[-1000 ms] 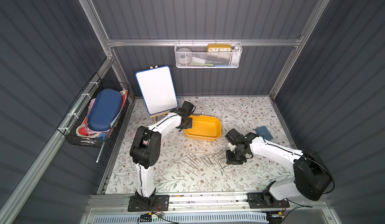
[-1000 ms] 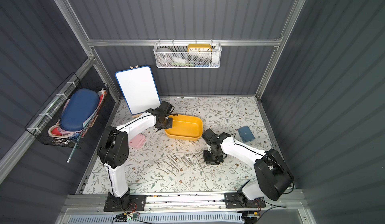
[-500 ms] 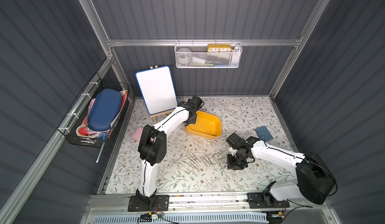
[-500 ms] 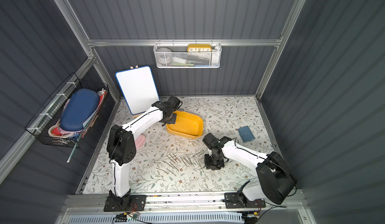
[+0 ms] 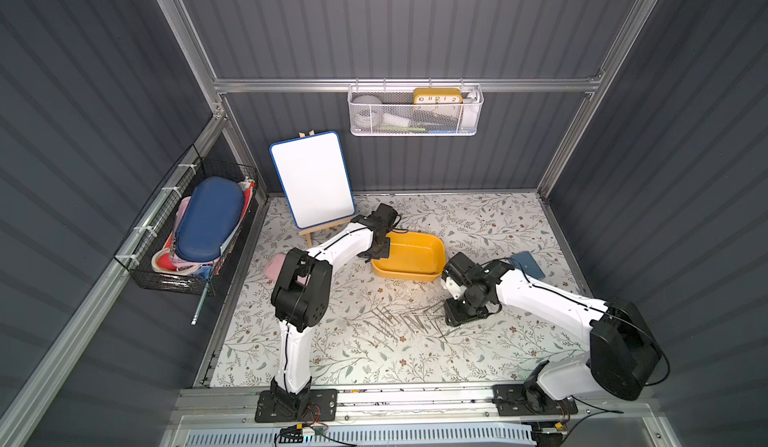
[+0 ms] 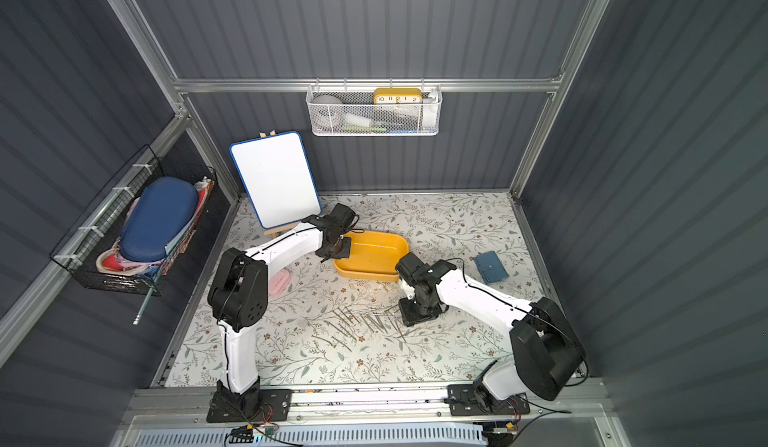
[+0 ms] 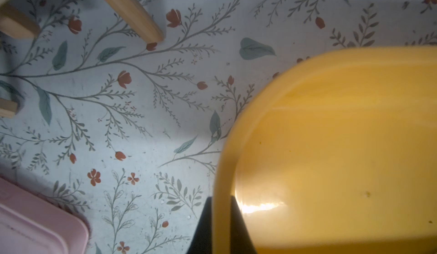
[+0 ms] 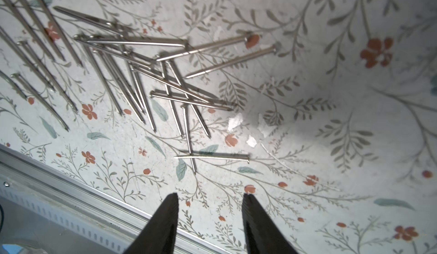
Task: Put the nails on the desktop into the storage box
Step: Place the storage box at the center of the board.
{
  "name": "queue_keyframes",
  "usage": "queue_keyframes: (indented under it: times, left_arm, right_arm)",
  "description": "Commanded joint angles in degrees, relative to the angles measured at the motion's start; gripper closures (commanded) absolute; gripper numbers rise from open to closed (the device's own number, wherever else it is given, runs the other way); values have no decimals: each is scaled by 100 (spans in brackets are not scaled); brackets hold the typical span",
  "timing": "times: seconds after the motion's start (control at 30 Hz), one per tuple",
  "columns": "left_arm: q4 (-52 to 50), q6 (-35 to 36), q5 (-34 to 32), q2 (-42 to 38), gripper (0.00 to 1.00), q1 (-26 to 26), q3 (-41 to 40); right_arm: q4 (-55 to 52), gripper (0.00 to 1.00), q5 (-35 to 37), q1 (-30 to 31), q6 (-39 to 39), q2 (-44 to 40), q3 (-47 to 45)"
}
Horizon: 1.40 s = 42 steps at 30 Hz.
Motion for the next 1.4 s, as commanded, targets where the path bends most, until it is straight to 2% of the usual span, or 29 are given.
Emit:
queue_keyframes:
  times: [0.0, 0.13, 0.27, 0.33, 0.4, 0.5, 0.67, 0.83, 1.0, 1.17, 1.37]
  left_arm:
    - [18, 39, 166, -193, 100, 9, -349]
    - [143, 32, 313, -289, 99, 26, -614]
    - [263, 58, 423, -345, 98, 57, -805]
    - [287, 93, 441, -351, 97, 66, -838]
    - [346, 154, 477, -350, 97, 82, -876]
    - [390, 186, 527, -290, 97, 107, -881]
    - [500, 187, 610, -323, 96, 109, -1077]
    - [550, 100, 727, -361, 85, 110, -1298]
    - [610, 89, 754, -426, 56, 110, -1410]
    - [585, 80, 761, -422, 48, 110, -1367]
    - [543, 87, 775, -505, 45, 110, -1357]
  right_arm:
    - [33, 51, 106, 77, -1041, 136, 224]
    - [-395, 51, 770, 177, -2184, 427, 382]
    - [25, 51, 454, 223, -3053, 18, -117]
    - [152, 51, 761, 278, -3495, -256, -498]
    - [200, 50, 961, 277, -3655, -489, -703]
    - [417, 50, 630, 279, -3803, -683, -802]
    - [589, 50, 663, 320, -4009, -345, -892]
    - [641, 50, 745, 351, -4114, -104, -849]
    - [826, 50, 961, 426, -4243, -197, -1059]
    - [989, 51, 1017, 544, -4269, -10, -1036]
    - [1118, 53, 1303, 704, -4237, 35, -1166]
